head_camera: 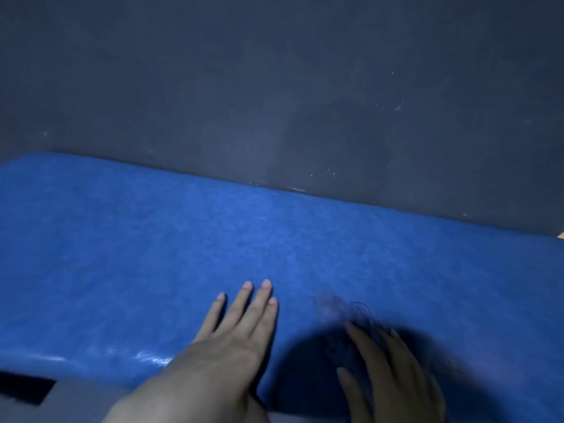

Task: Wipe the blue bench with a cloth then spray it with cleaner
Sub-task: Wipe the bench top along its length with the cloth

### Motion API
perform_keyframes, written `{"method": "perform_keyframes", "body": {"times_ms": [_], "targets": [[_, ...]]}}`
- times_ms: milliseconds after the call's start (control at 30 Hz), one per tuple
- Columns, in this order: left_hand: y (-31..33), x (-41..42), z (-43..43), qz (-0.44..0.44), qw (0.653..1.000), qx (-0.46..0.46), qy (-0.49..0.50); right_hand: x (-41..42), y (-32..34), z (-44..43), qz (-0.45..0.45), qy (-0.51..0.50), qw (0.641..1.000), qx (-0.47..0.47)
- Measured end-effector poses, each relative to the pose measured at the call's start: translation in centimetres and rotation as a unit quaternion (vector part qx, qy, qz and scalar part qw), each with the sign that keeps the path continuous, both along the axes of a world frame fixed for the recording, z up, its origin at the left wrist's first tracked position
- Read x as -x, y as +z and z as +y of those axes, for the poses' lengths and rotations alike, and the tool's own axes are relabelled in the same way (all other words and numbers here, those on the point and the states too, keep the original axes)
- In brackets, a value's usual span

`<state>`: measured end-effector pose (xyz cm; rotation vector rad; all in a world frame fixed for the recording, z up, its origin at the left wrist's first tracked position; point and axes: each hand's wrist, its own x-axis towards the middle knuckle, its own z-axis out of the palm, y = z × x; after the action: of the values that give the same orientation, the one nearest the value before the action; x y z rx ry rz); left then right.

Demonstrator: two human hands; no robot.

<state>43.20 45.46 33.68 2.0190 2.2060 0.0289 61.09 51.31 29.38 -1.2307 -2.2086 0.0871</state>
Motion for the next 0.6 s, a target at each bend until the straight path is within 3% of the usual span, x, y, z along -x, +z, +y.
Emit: {"method": "perform_keyframes", "body": {"times_ms": [33,100,133,200,433,533,600], "targets": [[-0.4,0.6,-0.5,0.008,1.0,0.002,0.019,1.1,0.1,-0.7,-0.017,0.018,0.999,0.025],[0.1,1.7,-1.4,-0.022,0.986,0.145,0.081,3.6,0.0,-1.5,-0.019,0.034,0.998,0.049],[0.5,2.2,-1.6,-0.029,0.982,0.161,0.095,4.7,0.5,-1.6,-0.001,0.034,0.997,0.071],[-0.1,3.1,-2.0,-0.018,0.981,0.159,0.106,6.9,0.4,-2.1,-0.024,0.026,0.999,0.026],[-0.6,4.2,-3.5,-0.063,0.984,0.109,0.123,8.2,1.8,-1.2,-0.137,0.155,0.977,0.044],[-2.0,5.6,-4.4,-0.014,0.994,-0.009,0.105,7.6,1.9,0.1,-0.157,0.192,0.969,0.015],[-2.8,6.4,-4.8,-0.007,0.993,0.034,0.114,8.6,2.1,1.1,-0.165,0.179,0.97,0.024]]}}
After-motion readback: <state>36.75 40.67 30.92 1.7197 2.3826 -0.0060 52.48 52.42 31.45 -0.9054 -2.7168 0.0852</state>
